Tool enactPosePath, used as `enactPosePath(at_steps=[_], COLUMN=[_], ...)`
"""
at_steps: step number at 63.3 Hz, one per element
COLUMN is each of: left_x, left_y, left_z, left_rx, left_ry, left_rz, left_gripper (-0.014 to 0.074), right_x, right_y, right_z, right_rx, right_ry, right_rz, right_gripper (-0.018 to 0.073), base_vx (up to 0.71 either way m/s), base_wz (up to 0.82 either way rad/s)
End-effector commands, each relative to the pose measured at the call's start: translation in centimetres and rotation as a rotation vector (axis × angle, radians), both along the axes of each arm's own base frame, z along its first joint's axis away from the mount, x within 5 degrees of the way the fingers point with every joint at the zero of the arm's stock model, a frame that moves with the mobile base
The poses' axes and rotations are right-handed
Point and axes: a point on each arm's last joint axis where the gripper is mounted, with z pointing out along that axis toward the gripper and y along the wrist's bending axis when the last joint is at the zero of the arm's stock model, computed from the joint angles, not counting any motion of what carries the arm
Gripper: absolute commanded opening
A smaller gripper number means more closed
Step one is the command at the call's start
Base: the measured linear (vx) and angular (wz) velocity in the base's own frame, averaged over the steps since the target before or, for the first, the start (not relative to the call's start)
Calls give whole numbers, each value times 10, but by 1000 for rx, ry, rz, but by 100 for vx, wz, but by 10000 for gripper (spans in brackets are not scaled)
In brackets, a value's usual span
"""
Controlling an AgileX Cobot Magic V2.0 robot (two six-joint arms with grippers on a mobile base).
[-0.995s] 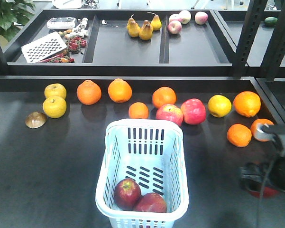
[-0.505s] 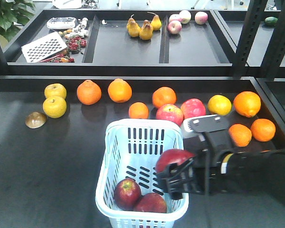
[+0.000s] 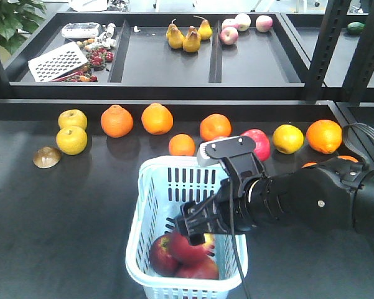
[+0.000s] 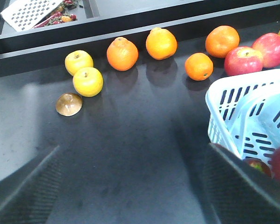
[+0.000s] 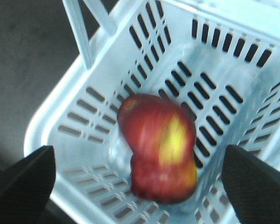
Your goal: Pick three apples into basket with both arms
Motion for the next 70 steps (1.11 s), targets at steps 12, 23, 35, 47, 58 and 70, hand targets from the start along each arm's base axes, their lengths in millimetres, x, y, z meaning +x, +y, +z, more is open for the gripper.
enactPosePath(at_steps=[12, 23, 35, 47, 58, 70], left_x=[1, 1, 1, 1, 1, 0], left_y=[0, 0, 0, 0, 0, 0], left_z=[13, 13, 13, 13, 13, 13], left_rx=[-31, -31, -31, -31, -31, -32], left_ry=[-85, -85, -85, -85, -85, -85], left_rz=[-1, -1, -1, -1, -1, -1], left_gripper=[593, 593, 593, 593, 593, 593], right_x=[-8, -23, -30, -56, -80, -96], right_y=[-7, -38, -111, -167, -179, -179], right_z=[29, 58, 86, 105, 119, 128], right_rx=[-2, -42, -114, -157, -144, -133], right_ry=[-50, -86, -122, -118, -173, -230], right_rz=[36, 21, -175, -380, -460, -459], right_gripper=[699, 687, 678, 663, 640, 582], base_vx=[0, 0, 0, 0, 0, 0], base_wz=[0, 0, 0, 0, 0, 0])
